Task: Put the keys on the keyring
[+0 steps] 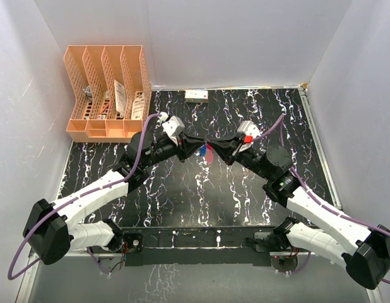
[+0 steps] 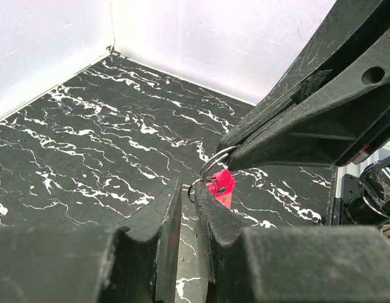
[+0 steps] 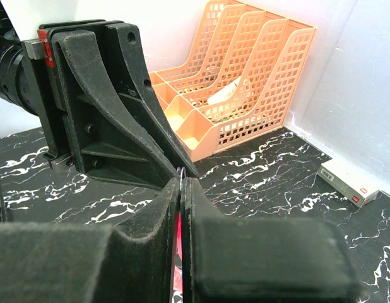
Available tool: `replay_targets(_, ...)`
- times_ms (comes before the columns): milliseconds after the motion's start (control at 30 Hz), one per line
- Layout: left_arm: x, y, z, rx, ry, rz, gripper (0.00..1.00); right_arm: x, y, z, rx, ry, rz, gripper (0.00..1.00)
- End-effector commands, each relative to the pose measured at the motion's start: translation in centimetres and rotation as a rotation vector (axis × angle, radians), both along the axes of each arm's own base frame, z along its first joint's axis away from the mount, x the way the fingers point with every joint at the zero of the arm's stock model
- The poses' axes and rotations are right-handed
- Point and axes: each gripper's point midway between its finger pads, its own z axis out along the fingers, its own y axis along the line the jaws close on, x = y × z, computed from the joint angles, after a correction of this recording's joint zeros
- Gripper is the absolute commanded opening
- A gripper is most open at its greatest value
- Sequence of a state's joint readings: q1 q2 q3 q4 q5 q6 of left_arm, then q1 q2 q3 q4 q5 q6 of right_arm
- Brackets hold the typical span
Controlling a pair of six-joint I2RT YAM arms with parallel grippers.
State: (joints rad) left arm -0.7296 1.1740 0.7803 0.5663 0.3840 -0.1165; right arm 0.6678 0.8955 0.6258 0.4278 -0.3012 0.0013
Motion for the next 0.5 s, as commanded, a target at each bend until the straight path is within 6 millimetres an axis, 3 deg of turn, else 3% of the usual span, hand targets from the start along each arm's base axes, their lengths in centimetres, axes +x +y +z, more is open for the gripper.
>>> replay_targets(0, -0.90, -0.40, 1.43, -0.026, -0.015, -0.051, 0.14, -0.52, -0.37, 3.52, 0.081, -0.112, -0.005, 0.00)
replay_targets(467, -0.35, -0.80, 1.56, -0.055, 0.011, -0.039, 0.15, -0.32, -0.01, 3.46, 0.105, -0.121, 0.004, 0.00)
